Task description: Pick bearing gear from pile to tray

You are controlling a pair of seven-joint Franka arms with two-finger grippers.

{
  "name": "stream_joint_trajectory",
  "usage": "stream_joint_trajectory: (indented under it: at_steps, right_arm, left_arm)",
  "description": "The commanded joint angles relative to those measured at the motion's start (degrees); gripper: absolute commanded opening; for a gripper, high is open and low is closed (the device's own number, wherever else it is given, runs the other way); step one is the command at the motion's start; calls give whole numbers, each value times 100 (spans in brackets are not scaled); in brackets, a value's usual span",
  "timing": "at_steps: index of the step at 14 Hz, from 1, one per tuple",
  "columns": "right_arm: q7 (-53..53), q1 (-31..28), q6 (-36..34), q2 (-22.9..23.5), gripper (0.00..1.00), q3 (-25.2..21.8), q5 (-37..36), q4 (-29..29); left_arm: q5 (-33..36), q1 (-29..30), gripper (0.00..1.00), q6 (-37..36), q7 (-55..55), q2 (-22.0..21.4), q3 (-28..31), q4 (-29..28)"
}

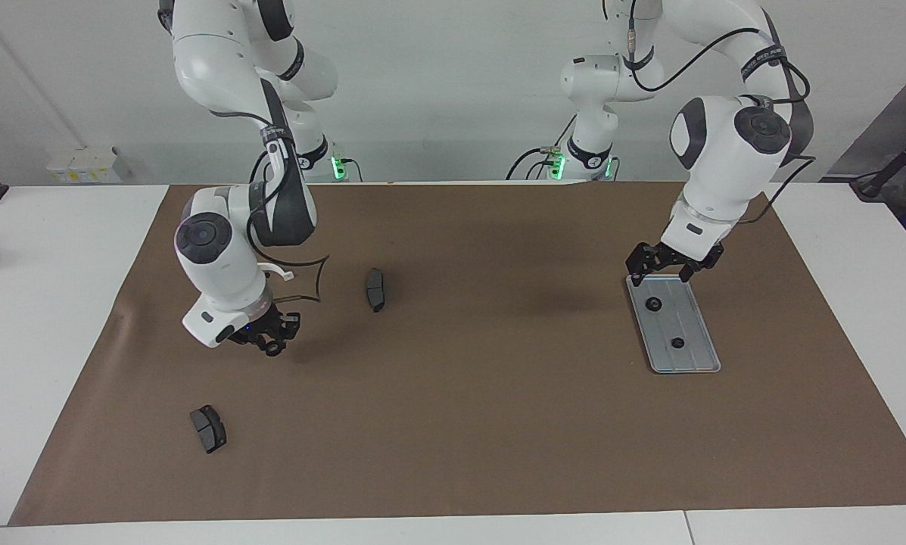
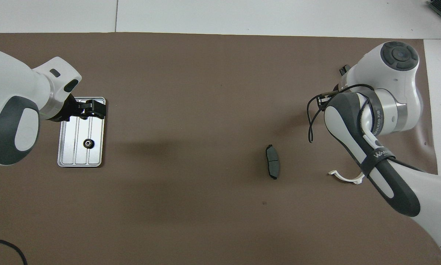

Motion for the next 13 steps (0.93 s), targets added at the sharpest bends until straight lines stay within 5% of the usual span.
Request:
stream_joint_trajectory:
  at_steps: [1,8,13]
  right_arm:
    - [548,462,29,101,0,27,267,482]
    - [1866,2026,959,382,0,36,242,800]
    - [2502,2906,1329,1479,0,27,154,2073]
  left_arm:
    - [-10,-131,100,-274,-117,-113,64,68]
    - [-10,-210,100,-266,-232,-167,46,41]
    - [-19,-122,100,-345,-223,-246,55,14]
